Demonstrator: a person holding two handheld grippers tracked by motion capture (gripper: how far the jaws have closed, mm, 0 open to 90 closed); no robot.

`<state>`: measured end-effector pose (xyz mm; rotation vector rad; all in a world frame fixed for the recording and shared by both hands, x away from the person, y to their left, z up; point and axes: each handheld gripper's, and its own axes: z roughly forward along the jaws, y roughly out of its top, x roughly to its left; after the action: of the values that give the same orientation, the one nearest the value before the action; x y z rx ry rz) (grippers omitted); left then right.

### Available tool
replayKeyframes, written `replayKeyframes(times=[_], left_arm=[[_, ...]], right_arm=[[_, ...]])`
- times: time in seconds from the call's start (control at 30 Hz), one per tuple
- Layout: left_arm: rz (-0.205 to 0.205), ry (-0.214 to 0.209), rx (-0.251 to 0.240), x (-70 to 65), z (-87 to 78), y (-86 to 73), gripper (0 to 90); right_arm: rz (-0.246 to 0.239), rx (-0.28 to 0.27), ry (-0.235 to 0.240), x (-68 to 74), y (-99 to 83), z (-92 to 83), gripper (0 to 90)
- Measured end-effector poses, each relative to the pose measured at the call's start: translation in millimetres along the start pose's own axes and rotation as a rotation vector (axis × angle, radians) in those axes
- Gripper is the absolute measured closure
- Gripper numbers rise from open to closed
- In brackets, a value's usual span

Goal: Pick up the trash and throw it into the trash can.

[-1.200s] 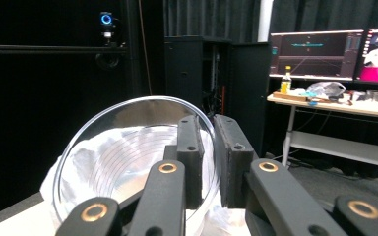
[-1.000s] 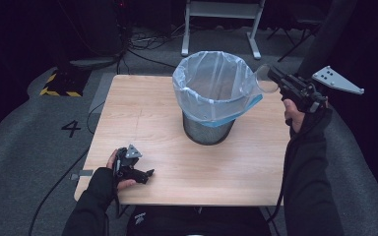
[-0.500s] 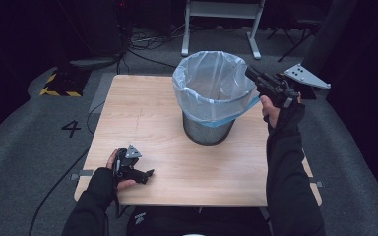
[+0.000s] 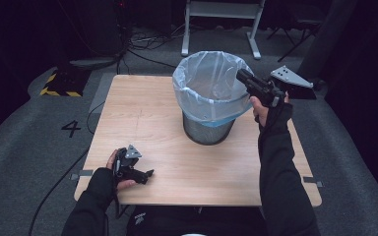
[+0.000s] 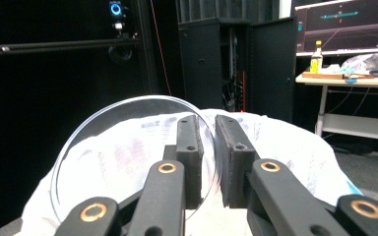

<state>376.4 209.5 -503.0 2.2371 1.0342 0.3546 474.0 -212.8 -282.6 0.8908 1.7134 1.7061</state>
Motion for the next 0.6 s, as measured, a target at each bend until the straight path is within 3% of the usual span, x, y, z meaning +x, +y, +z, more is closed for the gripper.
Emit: replayKeyframes(times=[0.33,0.6], left_arm=[[0.0,0.0,0.0,-0.1,-0.1,-0.2,0.6],[0.0,0.0,0.0,-0.1,-0.1,-0.1,0.6]], right_arm=[[0.017,0.028,-0.01,-3.2,-8.0,4.2,79.9],[0.019,0.039,-0.022,-5.6,-14.6,1.7,73.0]])
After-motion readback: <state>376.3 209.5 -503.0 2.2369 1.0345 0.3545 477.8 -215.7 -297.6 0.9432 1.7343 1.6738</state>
